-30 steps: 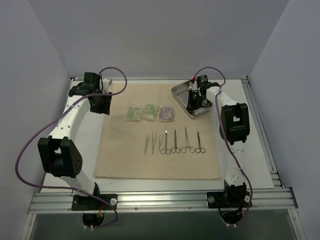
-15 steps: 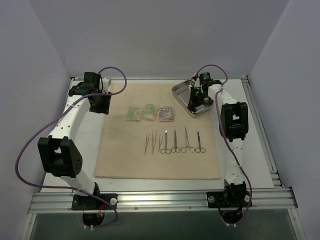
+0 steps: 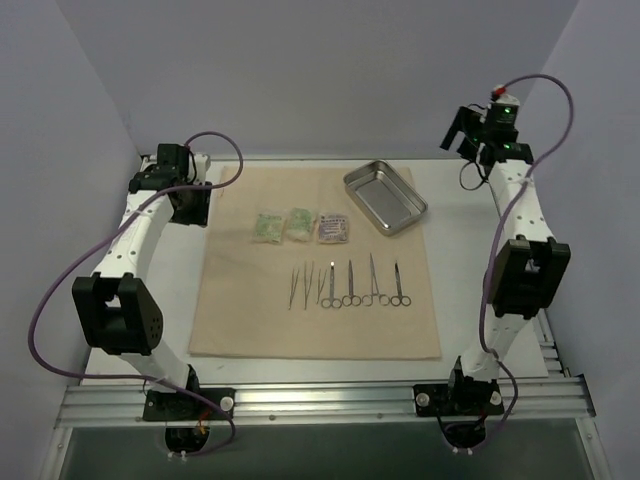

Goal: Open and lay out the surgical kit
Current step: Reset both arms

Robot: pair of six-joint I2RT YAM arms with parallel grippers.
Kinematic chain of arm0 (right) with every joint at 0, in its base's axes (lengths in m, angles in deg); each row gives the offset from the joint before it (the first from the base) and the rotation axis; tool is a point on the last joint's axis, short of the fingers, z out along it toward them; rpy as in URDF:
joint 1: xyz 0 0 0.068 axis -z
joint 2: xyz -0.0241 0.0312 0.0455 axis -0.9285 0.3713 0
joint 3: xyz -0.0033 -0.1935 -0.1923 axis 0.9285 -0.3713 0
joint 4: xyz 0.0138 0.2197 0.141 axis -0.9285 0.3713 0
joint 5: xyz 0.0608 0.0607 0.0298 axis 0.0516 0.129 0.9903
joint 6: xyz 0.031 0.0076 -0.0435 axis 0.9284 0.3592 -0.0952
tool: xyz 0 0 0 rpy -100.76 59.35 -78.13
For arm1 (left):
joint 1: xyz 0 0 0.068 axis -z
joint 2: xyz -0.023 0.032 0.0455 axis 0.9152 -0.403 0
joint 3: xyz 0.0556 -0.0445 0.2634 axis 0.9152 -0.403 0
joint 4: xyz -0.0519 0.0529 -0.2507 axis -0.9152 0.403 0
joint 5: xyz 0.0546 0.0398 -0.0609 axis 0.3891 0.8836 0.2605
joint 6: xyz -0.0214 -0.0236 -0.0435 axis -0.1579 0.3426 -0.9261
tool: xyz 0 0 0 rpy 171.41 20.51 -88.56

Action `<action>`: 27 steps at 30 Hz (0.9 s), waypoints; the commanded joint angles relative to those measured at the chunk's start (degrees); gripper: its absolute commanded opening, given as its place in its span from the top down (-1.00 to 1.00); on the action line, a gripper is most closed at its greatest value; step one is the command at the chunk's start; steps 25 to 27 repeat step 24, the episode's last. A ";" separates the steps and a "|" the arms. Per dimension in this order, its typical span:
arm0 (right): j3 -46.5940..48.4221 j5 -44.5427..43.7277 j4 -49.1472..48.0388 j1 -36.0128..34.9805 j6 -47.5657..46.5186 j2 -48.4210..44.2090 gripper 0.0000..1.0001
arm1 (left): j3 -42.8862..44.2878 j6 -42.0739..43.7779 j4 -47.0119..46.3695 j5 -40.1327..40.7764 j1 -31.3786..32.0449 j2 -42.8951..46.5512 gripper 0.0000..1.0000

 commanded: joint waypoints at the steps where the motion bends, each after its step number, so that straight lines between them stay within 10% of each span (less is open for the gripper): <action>1: -5.18 -15.40 1.00 6.92 0.19 -4.75 -1.00 | 2.39 0.25 -2.85 1.22 -3.34 1.29 -0.01; 27: -25.13 -6.09 -4.26 18.99 -1.05 -15.13 -1.00 | 1.43 0.25 -2.42 3.41 -8.89 0.85 -0.01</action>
